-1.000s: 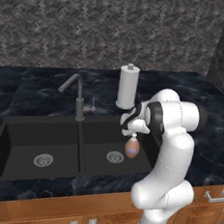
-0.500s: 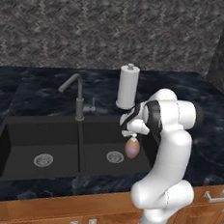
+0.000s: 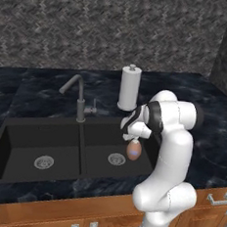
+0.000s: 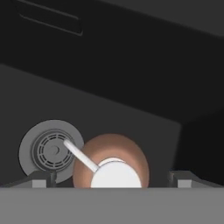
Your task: Pick up the soap dispenser and soap dispenser from the sink, and place them back in the cabinet, and close the cabinet doors.
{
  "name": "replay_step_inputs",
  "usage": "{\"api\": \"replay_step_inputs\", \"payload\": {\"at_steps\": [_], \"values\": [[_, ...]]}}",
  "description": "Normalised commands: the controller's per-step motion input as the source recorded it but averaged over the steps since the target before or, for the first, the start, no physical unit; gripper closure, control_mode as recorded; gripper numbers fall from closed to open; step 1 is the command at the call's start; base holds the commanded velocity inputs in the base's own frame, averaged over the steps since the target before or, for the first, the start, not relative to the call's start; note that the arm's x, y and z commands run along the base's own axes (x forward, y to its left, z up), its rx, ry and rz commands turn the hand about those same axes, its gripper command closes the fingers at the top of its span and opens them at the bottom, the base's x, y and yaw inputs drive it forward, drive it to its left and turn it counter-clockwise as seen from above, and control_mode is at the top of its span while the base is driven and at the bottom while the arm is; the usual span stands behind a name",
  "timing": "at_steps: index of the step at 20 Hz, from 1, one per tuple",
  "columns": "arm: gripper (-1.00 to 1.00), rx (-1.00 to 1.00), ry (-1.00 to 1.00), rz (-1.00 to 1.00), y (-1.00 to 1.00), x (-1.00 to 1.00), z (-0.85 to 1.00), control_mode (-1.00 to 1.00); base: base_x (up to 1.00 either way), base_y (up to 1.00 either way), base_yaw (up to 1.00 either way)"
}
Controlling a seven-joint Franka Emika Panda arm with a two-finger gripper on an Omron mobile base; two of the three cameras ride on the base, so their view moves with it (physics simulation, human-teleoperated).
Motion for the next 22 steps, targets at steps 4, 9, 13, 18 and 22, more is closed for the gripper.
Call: {"api": "replay_step_inputs", "payload": {"at_steps": [4, 9, 13, 18, 22], "values": [[-1.00, 0.00, 0.02, 0.00, 0.00, 0.03, -0.08, -1.00, 0.00, 0.00, 0.00], [1.00, 0.00, 0.01, 0.00, 0.00, 0.00, -0.08, -1.00, 0.00, 0.00, 0.00], [1.00, 0.00, 0.00, 0.00, 0.00, 0.00, 0.00, -1.00, 0.00, 0.00, 0.00], [1.00, 0.00, 0.00, 0.00, 0.00, 0.00, 0.00, -1.00, 0.00, 0.00, 0.00], [1.00, 0.00, 0.00, 0.00, 0.00, 0.00, 0.00, -1.00, 0.00, 0.00, 0.00]]}}
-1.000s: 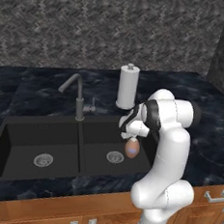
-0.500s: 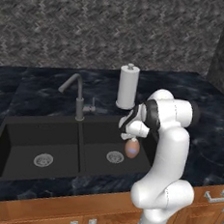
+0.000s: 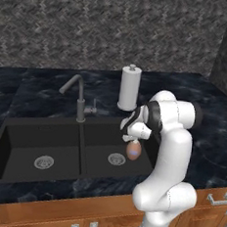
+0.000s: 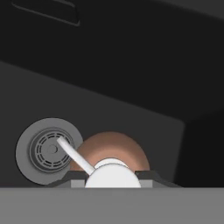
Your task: Pick up the soap dispenser and soap dispenser from the sink, and place them back in the cabinet, and close the cabinet doors.
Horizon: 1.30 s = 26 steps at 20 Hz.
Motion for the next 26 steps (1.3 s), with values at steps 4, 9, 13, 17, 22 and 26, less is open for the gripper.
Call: {"api": "replay_step_inputs", "payload": {"at_steps": [4, 9, 13, 17, 22, 26], "values": [[1.00, 0.00, 0.00, 0.00, 0.00, 0.00, 0.14, -1.00, 0.00, 0.00, 0.00], [1.00, 0.00, 0.00, 0.00, 0.00, -0.02, 0.43, -1.00, 0.00, 0.00, 0.00], [1.00, 0.00, 0.00, 0.00, 0.03, -0.05, 0.45, -1.00, 0.00, 0.00, 0.00], [1.00, 0.00, 0.00, 0.00, 0.02, -0.05, 0.49, -1.00, 0.00, 0.00, 0.00], [1.00, 0.00, 0.01, 0.00, 0.08, -0.09, 0.47, -1.00, 0.00, 0.00, 0.00], [1.00, 0.00, 0.01, 0.00, 0.07, -0.23, 0.46, -1.00, 0.00, 0.00, 0.00]]}}
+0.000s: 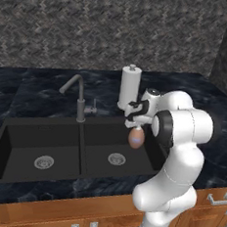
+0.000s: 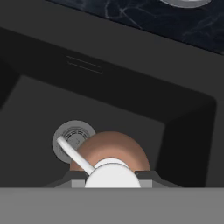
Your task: Pick up the soap dispenser and soap dispenser from the sink, and place them back in the cabinet, and close the cabinet doors.
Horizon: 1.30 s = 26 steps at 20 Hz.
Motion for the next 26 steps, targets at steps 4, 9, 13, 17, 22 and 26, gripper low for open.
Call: {"api": "replay_step_inputs", "payload": {"at_steps": [4, 9, 13, 17, 22, 26], "values": [[1.00, 0.00, 0.00, 0.00, 0.05, -0.31, 0.43, -1.00, 0.00, 0.00, 0.00], [1.00, 0.00, 0.01, 0.00, 0.03, -0.26, 0.48, -1.00, 0.00, 0.00, 0.00], [1.00, 0.00, 0.01, 0.00, 0.03, -0.17, 0.41, -1.00, 0.00, 0.00, 0.00], [1.00, 0.00, 0.02, 0.00, 0.05, -0.14, 0.48, -1.00, 0.00, 0.00, 0.00], [1.00, 0.00, 0.02, 0.00, 0.02, -0.17, 0.49, -1.00, 0.00, 0.00, 0.00], [1.00, 0.00, 0.03, 0.00, 0.01, -0.17, 0.58, -1.00, 0.00, 0.00, 0.00]]}}
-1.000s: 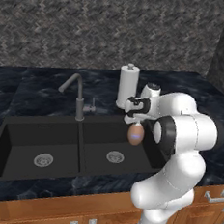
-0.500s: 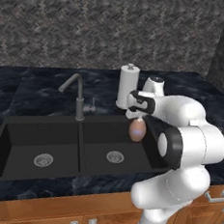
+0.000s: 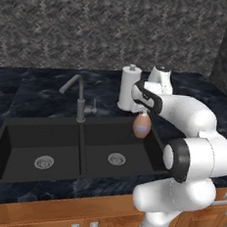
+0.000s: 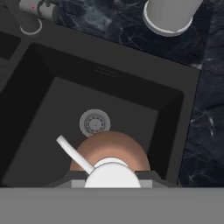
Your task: Pick up the soap dispenser and soap dispenser from the sink, and place them back in the cabinet, and close the cabinet doors.
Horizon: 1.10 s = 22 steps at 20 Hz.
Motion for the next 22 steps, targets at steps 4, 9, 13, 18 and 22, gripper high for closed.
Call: {"api": "replay_step_inputs", "payload": {"at_steps": [4, 9, 13, 18, 22], "values": [[1.00, 0.00, 0.02, 0.00, 0.00, -0.23, 0.57, -1.00, 0.00, 0.00, 0.00], [1.00, 0.00, 0.02, 0.00, 0.00, -0.27, 0.56, -1.00, 0.00, 0.00, 0.00], [1.00, 0.00, 0.01, 0.00, 0.00, -0.28, 0.51, -1.00, 0.00, 0.00, 0.00], [1.00, 0.00, 0.01, 0.00, 0.00, -0.35, 0.33, -1.00, 0.00, 0.00, 0.00], [1.00, 0.00, 0.00, 0.00, 0.00, -0.32, 0.29, -1.00, 0.00, 0.00, 0.00]]}}
